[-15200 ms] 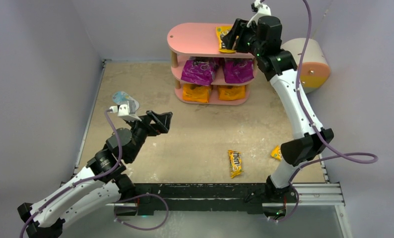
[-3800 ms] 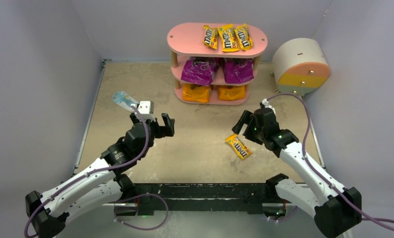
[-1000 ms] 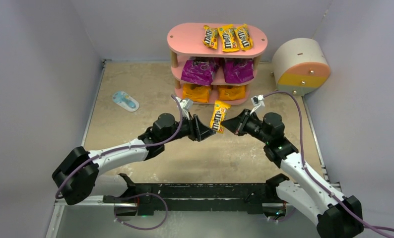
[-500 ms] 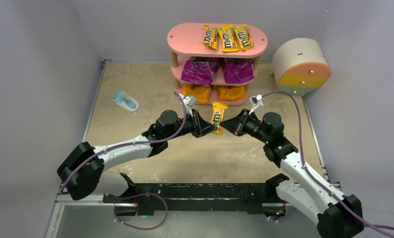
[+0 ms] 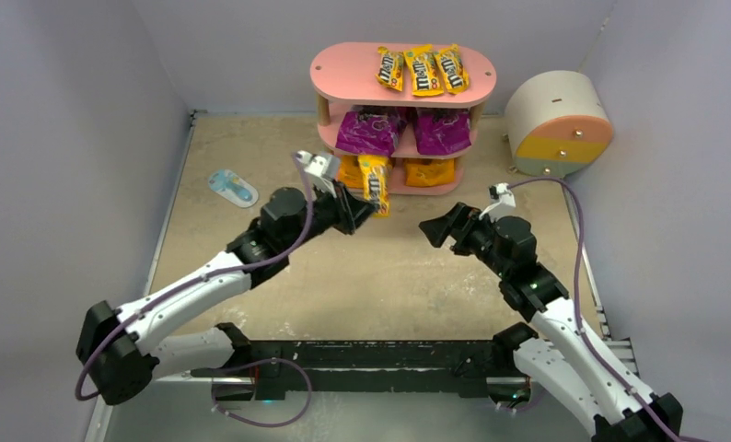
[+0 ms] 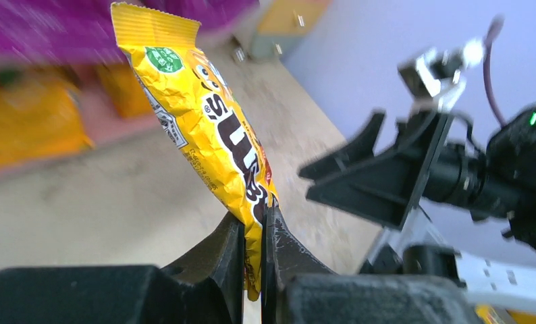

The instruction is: Place and organize the candy bags onto the shelf

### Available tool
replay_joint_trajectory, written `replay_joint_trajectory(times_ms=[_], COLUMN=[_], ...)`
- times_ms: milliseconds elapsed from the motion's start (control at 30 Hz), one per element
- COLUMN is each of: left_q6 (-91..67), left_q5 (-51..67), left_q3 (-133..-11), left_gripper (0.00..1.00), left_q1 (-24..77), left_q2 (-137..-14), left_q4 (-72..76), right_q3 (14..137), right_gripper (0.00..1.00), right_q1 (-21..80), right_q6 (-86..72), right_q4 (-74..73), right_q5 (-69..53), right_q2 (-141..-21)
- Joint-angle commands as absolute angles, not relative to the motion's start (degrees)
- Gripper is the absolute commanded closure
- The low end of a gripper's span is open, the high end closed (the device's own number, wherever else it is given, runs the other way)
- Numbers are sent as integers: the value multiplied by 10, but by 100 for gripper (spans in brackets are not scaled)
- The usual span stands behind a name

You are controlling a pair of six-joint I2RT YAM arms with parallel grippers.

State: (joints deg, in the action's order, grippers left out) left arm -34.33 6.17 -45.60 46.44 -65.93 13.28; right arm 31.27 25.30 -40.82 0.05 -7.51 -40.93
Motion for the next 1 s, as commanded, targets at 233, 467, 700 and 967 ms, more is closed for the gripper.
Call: replay_joint_trajectory(times_ms=[233,467,700,967], left_q6=[-206,-226,-215,-230], left_q5=[77,233,294,343], left_q3=[-747,-1002,-1145,-1228], left_gripper=[100,100,100,100], left_q1=[282,199,181,174], left_q2=[-678,-888,-1012,-1085], left_q4=[-26,-99,-145,-198], right_q3=[319,304,301,281], right_gripper=[2,2,2,2], right_q1=[255,255,255,255], right_q6=[-349,-345,-338,-355], right_q4=[-97,-105,-125,-137], right_q5=[68,67,86,84], right_q2=[-372,-374,-356,-354])
